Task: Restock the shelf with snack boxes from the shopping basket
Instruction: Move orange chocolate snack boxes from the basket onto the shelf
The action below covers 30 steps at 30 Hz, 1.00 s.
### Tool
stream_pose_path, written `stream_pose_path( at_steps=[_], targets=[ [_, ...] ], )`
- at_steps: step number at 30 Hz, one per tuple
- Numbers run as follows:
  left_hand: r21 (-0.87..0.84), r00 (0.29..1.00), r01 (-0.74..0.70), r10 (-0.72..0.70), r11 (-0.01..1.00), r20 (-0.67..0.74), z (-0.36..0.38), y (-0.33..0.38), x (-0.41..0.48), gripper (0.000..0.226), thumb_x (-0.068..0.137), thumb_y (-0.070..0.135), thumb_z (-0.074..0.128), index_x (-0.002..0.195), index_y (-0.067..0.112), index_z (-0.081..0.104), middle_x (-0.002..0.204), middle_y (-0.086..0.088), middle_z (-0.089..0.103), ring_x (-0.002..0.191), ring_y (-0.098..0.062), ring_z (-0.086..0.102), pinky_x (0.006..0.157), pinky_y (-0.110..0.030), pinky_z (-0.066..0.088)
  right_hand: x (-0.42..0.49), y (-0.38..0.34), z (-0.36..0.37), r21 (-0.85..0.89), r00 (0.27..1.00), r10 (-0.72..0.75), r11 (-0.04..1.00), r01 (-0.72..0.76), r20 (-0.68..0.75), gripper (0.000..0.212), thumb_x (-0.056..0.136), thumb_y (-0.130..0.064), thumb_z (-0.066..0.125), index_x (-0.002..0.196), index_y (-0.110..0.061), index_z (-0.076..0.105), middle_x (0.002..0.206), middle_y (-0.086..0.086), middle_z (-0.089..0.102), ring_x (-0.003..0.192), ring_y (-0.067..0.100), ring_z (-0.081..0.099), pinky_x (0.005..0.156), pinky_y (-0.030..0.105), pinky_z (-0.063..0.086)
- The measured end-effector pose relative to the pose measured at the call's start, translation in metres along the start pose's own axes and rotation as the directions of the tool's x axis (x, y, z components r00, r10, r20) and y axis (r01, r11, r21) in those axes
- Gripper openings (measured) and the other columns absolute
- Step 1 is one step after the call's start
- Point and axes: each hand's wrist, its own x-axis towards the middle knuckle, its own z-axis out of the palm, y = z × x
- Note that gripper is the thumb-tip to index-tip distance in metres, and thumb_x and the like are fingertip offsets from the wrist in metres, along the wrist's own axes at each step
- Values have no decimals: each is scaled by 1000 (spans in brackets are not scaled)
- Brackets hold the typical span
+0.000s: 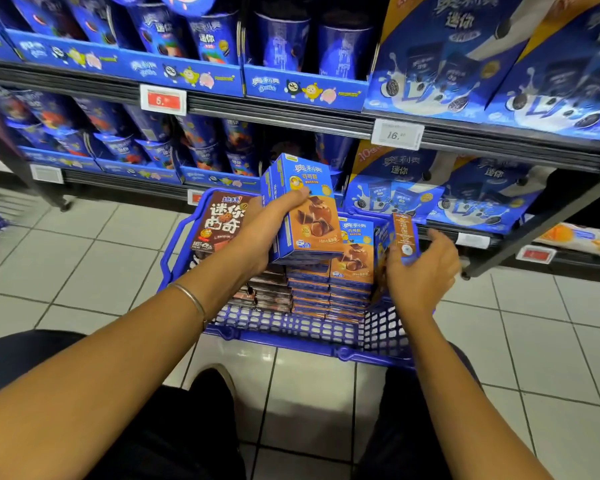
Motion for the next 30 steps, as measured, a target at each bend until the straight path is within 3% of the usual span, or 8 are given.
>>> stream_pose_path(
  at_steps=[6,15,18,20,21,24,28,30],
  targets=[
    [32,1000,-16,16,999,10,4,-2,-4,57,88,36,84,136,11,63,108,-10,81,94,-31,80,72,-40,65,0,22,6,-82,969,108,992,-92,223,72,82,-38,78,140,-12,45,136,14,54,127,35,47,100,49,43],
    [82,999,-9,5,997,38,4,-6,-8,58,90,40,82,138,12,63,110,-8,81,95,-29,80,72,-37,64,-4,13,4,119,971,150,978,-174,188,55,92,-29,70,138,-15,45,135,10,59,122,31,56,98,48,51],
    [82,1000,3,-6,997,28,3,-8,-8,58,90,41,82,137,12,64,109,-8,82,93,-28,81,69,-36,64,-4,0,0,315,972,180,923,-220,151,48,92,-29,70,132,-16,49,126,3,61,116,23,59,88,23,50],
    [84,1000,10,-12,996,23,3,-8,-7,60,89,42,82,137,13,63,109,-8,81,94,-28,80,72,-38,64,-5,-12,-5,424,972,200,875,-233,123,44,91,-26,70,130,-16,51,116,-4,60,104,9,62,70,1,41],
    [83,1000,15,-17,996,20,3,-8,-7,63,88,43,83,139,13,62,111,-8,81,96,-29,80,74,-39,65,-5,-18,-7,480,971,206,844,-240,123,43,92,-24,70,129,-16,51,113,-5,59,95,-3,62,64,-1,40],
    [75,1000,27,-28,997,13,3,-7,-5,68,87,45,83,142,13,59,114,-9,80,98,-30,80,78,-42,65,-5,-38,-14,612,956,225,735,-293,187,39,93,-21,70,127,-18,52,114,-3,59,78,-19,60,58,2,44],
    [67,1000,26,-27,997,13,4,-7,-4,66,88,47,82,140,13,61,112,-9,81,97,-30,80,73,-39,65,-3,-67,-27,700,887,272,545,-461,373,36,93,-19,69,127,-15,57,114,5,70,77,3,72,55,15,52],
    [47,999,39,-40,998,23,6,-7,-4,65,87,48,82,139,13,63,113,-10,81,99,-31,79,77,-42,65,-7,-78,-31,713,831,254,427,-556,495,35,95,-21,66,128,-11,60,108,7,76,84,15,76,65,30,59]
  ],
)
